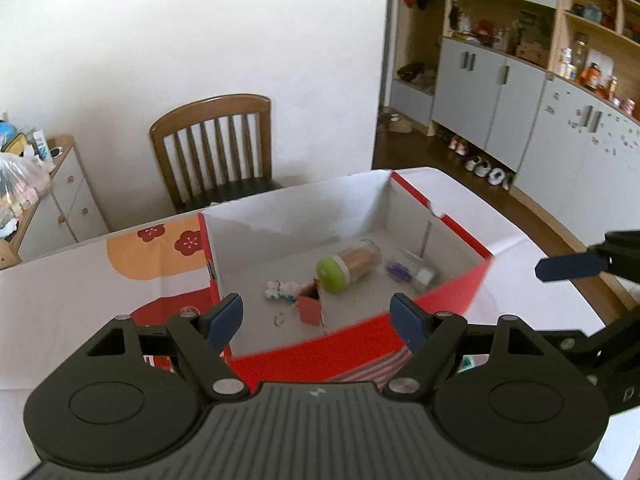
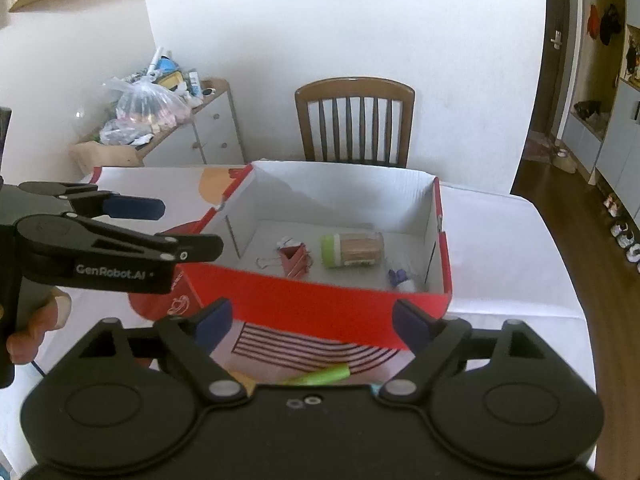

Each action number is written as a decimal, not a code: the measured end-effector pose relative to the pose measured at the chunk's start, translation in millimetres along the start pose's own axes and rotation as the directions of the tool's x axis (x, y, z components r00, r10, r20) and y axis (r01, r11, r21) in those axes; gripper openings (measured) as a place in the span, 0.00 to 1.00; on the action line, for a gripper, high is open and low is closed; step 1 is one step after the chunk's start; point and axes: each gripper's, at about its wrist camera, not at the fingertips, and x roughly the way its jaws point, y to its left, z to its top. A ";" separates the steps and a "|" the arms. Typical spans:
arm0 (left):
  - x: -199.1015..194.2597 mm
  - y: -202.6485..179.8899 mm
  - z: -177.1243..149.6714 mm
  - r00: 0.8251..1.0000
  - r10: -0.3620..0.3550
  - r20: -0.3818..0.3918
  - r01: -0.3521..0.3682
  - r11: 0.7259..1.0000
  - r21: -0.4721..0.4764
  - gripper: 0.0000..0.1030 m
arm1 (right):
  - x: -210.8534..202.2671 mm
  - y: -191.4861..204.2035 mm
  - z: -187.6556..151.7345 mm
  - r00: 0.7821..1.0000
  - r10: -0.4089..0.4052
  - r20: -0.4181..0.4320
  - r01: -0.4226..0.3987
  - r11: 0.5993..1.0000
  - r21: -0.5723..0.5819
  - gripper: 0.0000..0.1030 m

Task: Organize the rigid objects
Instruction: 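Move both tools back to the items, right tool reaching the yellow box, then grasp the white glue stick with the left tool while the right tool grasps the yellow box, then carry the glue stick and yellow box over the red box with both tools, then open both tools to drop the glue stick and yellow box inside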

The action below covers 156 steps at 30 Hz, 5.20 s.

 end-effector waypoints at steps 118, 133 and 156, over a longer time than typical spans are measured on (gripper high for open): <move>-21.7 15.7 25.8 0.993 0.009 0.116 0.012 0.984 -0.179 0.20 | 39.3 -5.9 34.7 0.990 -0.134 0.050 0.139 0.985 -0.098 0.27; 71.2 20.5 45.2 0.991 0.107 -0.078 -0.114 0.989 -0.094 0.20 | 100.6 -24.4 46.5 0.989 -0.141 -0.044 0.136 0.985 -0.103 0.27; 149.6 4.2 40.3 0.965 0.139 -0.222 -0.145 0.989 -0.010 0.20 | 155.9 -43.0 29.0 0.971 -0.136 -0.196 0.123 0.989 -0.077 0.27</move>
